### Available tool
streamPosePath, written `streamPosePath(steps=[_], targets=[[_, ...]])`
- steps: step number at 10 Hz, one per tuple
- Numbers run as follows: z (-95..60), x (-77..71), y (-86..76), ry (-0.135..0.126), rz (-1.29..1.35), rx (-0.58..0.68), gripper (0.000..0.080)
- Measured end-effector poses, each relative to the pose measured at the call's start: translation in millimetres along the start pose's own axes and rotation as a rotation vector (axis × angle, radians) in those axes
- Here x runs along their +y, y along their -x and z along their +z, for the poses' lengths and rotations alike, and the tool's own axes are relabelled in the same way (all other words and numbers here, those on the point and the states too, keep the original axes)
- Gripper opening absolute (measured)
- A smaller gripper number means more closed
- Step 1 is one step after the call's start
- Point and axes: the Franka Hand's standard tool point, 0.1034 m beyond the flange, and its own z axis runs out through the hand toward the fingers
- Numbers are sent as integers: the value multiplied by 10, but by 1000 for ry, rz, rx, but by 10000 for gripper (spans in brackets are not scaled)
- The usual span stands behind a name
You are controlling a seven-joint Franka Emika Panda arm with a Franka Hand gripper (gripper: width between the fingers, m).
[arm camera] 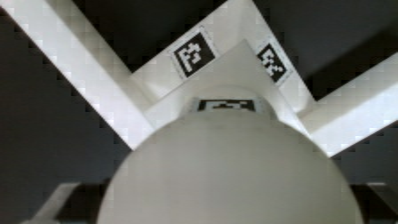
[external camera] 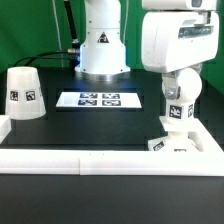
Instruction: Assemble lamp
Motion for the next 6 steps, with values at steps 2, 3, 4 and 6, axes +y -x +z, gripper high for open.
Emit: streamPosePath(steps=[2,3,4,6], targets=[[-2,1,-8,3,187,4,576],[-5,4,-14,5,256,8,576],[-14,8,-31,12,382,19,576],[-18,23,-31,26,621,37,577]])
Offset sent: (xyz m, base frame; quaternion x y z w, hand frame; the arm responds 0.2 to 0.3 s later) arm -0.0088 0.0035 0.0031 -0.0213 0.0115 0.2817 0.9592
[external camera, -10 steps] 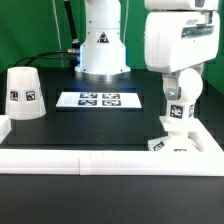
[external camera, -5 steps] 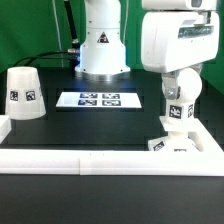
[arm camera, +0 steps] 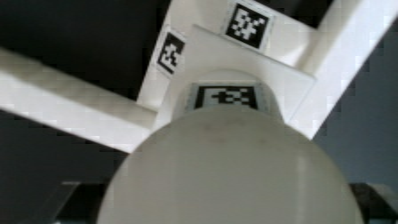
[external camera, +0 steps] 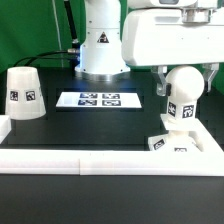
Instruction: Assemble lamp
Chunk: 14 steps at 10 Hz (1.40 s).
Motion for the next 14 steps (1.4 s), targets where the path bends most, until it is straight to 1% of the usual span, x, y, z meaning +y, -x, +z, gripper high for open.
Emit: streamPosePath(steps=[2,4,5,7,8,10,12,13,14], targets=[[7,14,16,7,183,2,577],[18,26,38,13,427,-5,578],[20,24,42,12,497,-6,578],[42,-28,65,19,769,-14,579],[46,-37,71,15,836,-20,579],[49,-42,81,-8,1004,-38,579],[51,-51,80,-12,1029,-39,582],[51,-51,80,-12,1015,-39,682],[49,-41,79,-13,920,-38,682]])
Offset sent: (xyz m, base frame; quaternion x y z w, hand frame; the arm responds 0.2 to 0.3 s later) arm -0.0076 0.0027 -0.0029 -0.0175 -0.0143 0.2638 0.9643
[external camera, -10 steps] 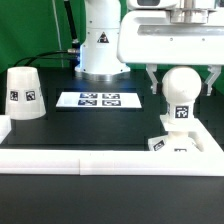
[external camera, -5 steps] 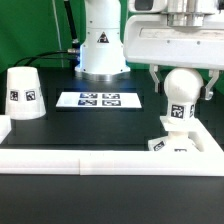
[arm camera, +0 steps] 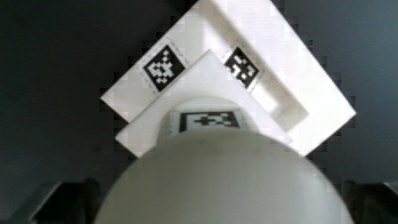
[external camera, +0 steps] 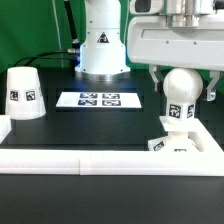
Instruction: Assemble lamp
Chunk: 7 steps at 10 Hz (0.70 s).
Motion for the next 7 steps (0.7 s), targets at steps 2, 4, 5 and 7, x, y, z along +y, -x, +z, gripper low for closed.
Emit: streamPosePath(steps=[2,4,5,7], targets=[[-3,16,-23,2,-214,3,696],[-1,38,-45,2,-384,2,698],[0,39,-46,3,-439,2,698],[0,43,-48,3,-654,2,698]])
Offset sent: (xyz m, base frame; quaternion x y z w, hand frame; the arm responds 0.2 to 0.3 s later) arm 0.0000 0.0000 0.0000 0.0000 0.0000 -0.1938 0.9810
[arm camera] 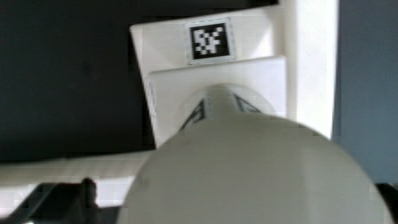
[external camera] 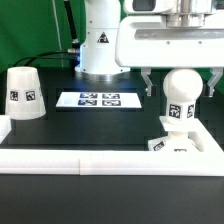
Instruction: Assemble lamp
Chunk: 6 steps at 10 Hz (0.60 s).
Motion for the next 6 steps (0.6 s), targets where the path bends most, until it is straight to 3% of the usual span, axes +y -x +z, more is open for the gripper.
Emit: streamPosePath(steps=[6], targets=[[-6,-18,9,0,-500,-9,698]])
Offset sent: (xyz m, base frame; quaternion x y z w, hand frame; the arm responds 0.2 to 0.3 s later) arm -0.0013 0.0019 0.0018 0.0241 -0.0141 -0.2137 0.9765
